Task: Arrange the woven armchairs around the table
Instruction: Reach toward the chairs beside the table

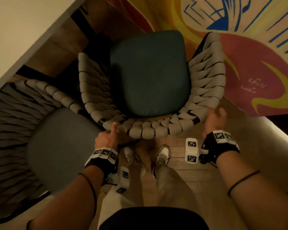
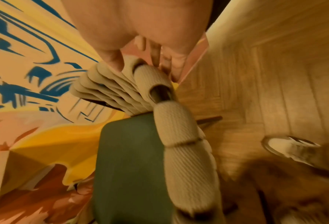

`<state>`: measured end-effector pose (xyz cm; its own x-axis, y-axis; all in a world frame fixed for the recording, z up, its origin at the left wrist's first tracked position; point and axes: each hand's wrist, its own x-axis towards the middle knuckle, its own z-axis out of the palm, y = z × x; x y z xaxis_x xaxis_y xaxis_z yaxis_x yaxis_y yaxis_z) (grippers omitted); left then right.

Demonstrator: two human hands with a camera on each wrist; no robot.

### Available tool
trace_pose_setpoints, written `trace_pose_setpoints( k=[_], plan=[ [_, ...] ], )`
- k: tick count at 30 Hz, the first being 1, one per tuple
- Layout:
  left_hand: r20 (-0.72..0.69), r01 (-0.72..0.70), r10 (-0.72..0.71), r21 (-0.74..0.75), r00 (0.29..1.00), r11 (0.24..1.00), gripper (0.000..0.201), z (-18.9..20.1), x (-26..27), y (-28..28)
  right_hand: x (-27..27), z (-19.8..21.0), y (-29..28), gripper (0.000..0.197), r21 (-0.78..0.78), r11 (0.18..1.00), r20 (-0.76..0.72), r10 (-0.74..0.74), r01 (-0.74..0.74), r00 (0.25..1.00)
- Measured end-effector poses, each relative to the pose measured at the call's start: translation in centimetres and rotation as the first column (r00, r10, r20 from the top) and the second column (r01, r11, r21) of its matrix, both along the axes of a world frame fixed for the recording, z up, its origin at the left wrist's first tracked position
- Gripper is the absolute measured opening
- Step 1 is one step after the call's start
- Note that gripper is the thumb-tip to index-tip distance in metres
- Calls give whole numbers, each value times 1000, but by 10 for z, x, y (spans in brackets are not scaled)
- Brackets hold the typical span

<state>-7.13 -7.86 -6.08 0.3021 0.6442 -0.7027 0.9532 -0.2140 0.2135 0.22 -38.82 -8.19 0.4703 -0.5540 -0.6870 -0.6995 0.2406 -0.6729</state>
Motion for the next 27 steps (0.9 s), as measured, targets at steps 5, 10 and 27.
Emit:
trace_pose_setpoints(
  k=[5,10,27],
  plan=[
    [90,-116,118,-28,989,993,86,-36,9,71,-36,-11,49,54,265,964,-154,53,-10,987],
    [107,19,-21,17,994,1000,58,-7,53,91,-37,-13,77,23,405,914,-145,31,31,989],
    [-27,21,-20,34,999,999,66,-22,55,45,22,-13,28,39,308,950,-283,149,-58,948]
  ],
)
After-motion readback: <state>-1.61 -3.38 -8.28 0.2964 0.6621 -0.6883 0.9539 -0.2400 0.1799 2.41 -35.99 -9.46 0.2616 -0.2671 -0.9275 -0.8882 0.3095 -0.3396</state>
